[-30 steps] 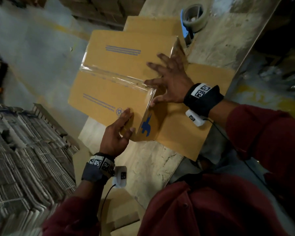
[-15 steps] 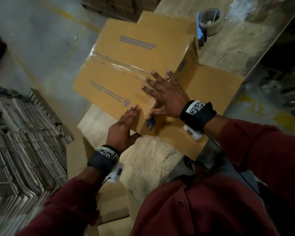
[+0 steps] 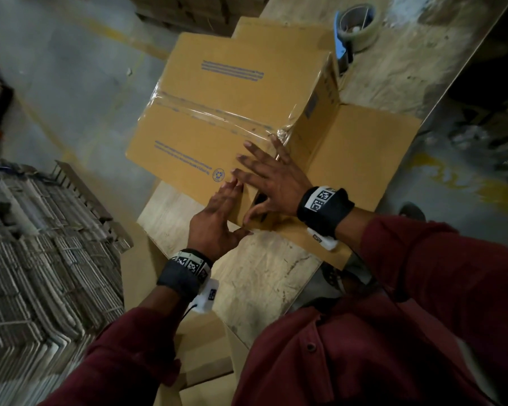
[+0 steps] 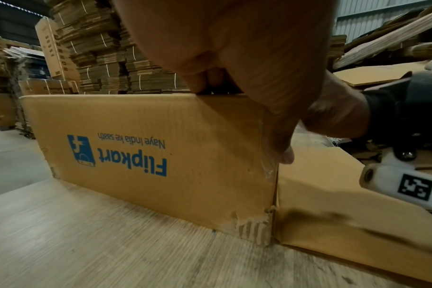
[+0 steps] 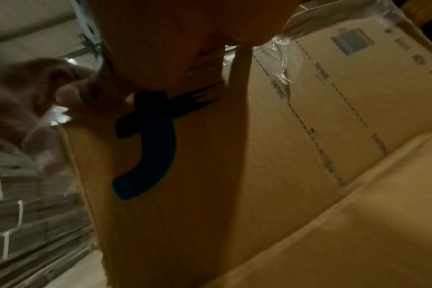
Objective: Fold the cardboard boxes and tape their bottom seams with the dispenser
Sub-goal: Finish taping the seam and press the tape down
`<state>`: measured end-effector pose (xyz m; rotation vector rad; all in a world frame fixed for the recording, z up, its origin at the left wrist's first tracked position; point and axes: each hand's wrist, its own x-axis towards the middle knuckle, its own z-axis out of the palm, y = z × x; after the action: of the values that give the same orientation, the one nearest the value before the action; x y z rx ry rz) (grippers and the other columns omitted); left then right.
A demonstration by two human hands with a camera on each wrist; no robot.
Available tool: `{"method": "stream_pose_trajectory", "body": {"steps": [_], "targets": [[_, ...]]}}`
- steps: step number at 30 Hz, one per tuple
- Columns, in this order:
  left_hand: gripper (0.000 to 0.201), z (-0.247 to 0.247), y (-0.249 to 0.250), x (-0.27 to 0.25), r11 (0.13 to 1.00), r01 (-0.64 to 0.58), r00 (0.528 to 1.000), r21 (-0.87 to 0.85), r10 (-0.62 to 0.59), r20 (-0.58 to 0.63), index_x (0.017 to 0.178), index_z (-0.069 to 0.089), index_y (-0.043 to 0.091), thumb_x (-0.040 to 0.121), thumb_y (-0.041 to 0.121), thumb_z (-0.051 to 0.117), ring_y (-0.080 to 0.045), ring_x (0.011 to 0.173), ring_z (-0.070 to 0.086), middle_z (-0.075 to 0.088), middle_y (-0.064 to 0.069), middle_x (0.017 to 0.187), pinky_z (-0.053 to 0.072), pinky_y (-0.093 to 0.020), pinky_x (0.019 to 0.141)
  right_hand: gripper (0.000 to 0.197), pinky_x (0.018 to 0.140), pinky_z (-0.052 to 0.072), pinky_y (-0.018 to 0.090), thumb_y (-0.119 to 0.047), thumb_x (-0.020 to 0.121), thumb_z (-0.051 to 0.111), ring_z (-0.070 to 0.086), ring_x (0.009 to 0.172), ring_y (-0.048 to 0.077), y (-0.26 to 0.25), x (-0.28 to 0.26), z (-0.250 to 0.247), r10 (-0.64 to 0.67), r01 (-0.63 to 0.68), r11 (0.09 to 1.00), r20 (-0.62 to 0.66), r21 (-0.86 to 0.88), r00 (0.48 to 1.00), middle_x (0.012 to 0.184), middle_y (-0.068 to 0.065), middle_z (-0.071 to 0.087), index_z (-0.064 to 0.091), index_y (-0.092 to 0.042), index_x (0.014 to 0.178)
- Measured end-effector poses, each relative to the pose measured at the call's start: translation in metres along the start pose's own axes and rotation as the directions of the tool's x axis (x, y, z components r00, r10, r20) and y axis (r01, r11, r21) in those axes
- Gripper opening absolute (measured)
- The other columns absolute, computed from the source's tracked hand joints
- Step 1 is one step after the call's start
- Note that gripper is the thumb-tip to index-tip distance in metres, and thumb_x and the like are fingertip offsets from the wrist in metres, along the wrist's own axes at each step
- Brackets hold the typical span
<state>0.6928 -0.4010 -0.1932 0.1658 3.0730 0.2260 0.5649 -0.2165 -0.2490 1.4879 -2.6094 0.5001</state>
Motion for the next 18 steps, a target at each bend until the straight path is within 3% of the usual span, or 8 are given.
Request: {"method": "stream_pose_trajectory", "body": {"steps": [3,5,8,10,12,16,18], "targets": [[0.103,-0.001,0.003,0.000,0.999,-0.008,1.000,0.037,0.009,-0.017,0.153,0.047,0.009,0.070,0.049,0.092,-0.029,0.138,0.052,0.050,-0.012,0.155,0.051,-0.043,0.099,0.100,0.119,0.002,0.069,-0.090,0.074,0.044,0.018,0.155,0.032,0.003,0.000,0.003,-0.023,0.023,1.000,0.013,-0.002,1.000,0.160,0.005,0.041,0.047,-0.026,0.151],[0.102,0.001,0.004,0.000,0.998,0.007,0.999,0.061,-0.005,-0.034,0.151,0.050,0.008,0.069,0.048,0.093,-0.029,0.137,0.054,0.051,-0.012,0.154,0.054,-0.044,0.097,0.101,0.120,0.000,0.069,-0.082,0.073,0.062,0.014,0.156,0.033,0.007,-0.005,0.005,-0.056,0.056,0.997,-0.010,-0.047,0.998,0.163,0.005,0.036,0.040,-0.028,0.155],[0.101,0.006,0.007,-0.001,0.998,0.023,0.998,0.052,-0.020,-0.052,0.154,0.046,0.009,0.072,0.045,0.092,-0.021,0.145,0.044,0.045,-0.009,0.159,0.050,-0.043,0.105,0.123,0.120,-0.002,0.068,-0.071,0.062,0.080,0.006,0.157,0.034,0.012,-0.014,0.005,-0.079,0.078,0.993,-0.004,-0.087,0.997,0.167,0.008,0.024,0.022,-0.028,0.161],[0.102,0.010,0.008,-0.002,0.998,0.063,0.996,0.030,-0.061,-0.072,0.155,0.044,0.012,0.070,0.043,0.090,-0.016,0.146,0.039,0.043,-0.005,0.160,0.049,-0.043,0.108,0.134,0.120,-0.006,0.068,-0.079,0.056,0.078,0.001,0.157,0.036,0.011,-0.018,0.004,-0.060,0.060,0.995,0.003,-0.079,0.998,0.168,0.009,0.019,0.015,-0.028,0.162],[0.100,0.013,0.010,-0.001,0.994,0.104,0.991,0.018,-0.102,-0.084,0.154,0.047,0.015,0.067,0.046,0.086,-0.018,0.145,0.044,0.046,0.000,0.159,0.055,-0.044,0.104,0.136,0.118,-0.010,0.068,-0.087,0.053,0.070,-0.003,0.156,0.038,0.005,-0.023,0.003,-0.021,0.022,0.998,0.013,-0.063,1.000,0.169,0.010,0.017,0.016,-0.027,0.162],[0.087,0.010,0.011,0.005,0.993,0.086,0.992,0.085,-0.077,-0.099,0.149,0.055,0.019,0.073,0.059,0.072,-0.018,0.137,0.055,0.053,0.002,0.154,0.061,-0.041,0.089,0.125,0.117,-0.010,0.070,-0.097,0.059,0.052,-0.005,0.156,0.038,-0.008,-0.024,0.005,0.084,-0.084,0.996,0.031,-0.013,0.996,0.169,0.009,0.017,0.025,-0.027,0.160],[0.082,0.007,0.012,0.007,0.989,0.094,0.990,0.113,-0.081,-0.113,0.146,0.058,0.020,0.076,0.062,0.066,-0.017,0.134,0.058,0.056,0.002,0.151,0.060,-0.040,0.083,0.116,0.117,-0.004,0.073,-0.094,0.062,0.052,-0.003,0.157,0.036,-0.014,-0.022,0.008,0.129,-0.129,0.991,0.031,0.030,0.991,0.168,0.006,0.019,0.032,-0.029,0.157]]}}
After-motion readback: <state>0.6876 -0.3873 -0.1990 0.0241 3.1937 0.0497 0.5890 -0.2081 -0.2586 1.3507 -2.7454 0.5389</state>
